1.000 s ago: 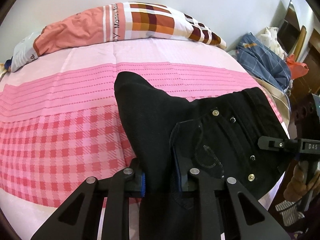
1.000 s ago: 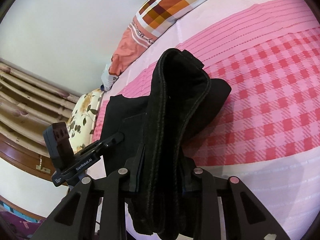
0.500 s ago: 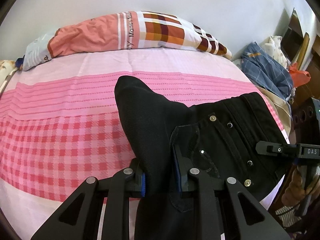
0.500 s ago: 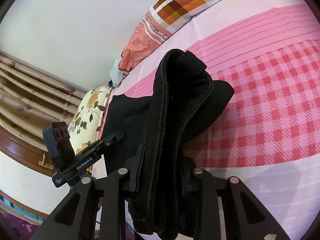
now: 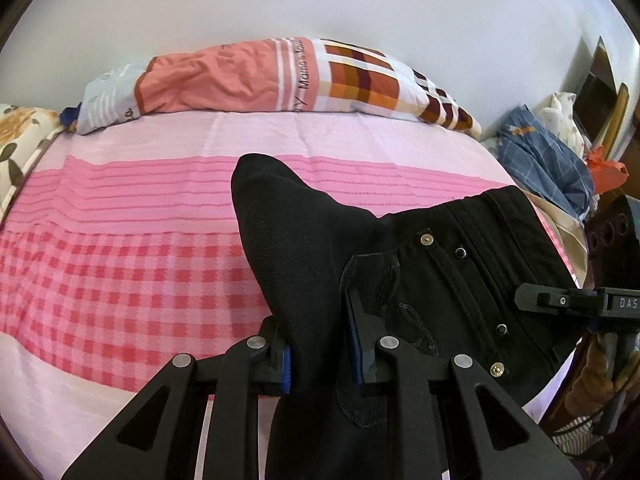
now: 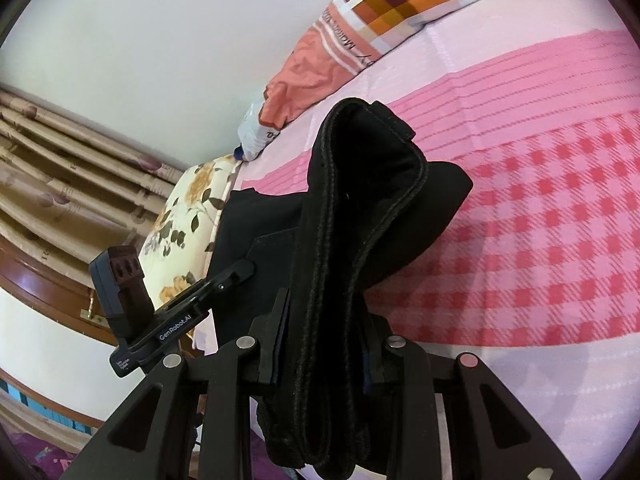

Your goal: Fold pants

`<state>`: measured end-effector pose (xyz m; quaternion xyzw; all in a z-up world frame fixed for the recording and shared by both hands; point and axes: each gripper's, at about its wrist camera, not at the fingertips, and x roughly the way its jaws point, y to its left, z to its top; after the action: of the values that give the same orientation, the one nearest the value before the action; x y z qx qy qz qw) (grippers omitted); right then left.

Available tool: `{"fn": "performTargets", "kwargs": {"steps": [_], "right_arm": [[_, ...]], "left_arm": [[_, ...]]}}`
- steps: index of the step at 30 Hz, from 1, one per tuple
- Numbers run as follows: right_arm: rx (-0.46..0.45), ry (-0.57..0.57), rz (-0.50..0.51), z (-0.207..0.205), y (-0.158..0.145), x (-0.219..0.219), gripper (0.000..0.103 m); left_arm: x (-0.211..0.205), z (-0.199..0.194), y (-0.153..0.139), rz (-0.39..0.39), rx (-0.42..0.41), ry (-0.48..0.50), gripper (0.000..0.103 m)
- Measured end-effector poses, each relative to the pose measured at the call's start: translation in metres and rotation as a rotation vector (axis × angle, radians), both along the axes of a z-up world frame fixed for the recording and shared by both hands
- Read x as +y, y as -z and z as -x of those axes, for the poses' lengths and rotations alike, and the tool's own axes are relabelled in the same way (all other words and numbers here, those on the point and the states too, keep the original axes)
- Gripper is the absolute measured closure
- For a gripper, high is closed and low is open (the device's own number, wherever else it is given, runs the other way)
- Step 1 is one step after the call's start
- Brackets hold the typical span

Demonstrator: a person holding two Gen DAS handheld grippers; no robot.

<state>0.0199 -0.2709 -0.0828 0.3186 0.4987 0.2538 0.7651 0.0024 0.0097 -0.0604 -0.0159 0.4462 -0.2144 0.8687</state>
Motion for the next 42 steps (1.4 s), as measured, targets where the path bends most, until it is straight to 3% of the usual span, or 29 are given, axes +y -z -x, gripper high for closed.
{"fn": "performTargets", "kwargs": {"steps": [17,42], "right_arm": [[-0.019,-0.103,-0.018,-0.041,0.001,0.068,0.076],[-0.057,-0.165,-0.032,-0.115,0.007,0.134,0.076]], "left_arm": [[0.070,-0.024,-0.008,0.001,-0.033,-0.122,0.081],[0.132,-0.103,-0.005,-0.031,-0.075,-0.228,0.081]]}}
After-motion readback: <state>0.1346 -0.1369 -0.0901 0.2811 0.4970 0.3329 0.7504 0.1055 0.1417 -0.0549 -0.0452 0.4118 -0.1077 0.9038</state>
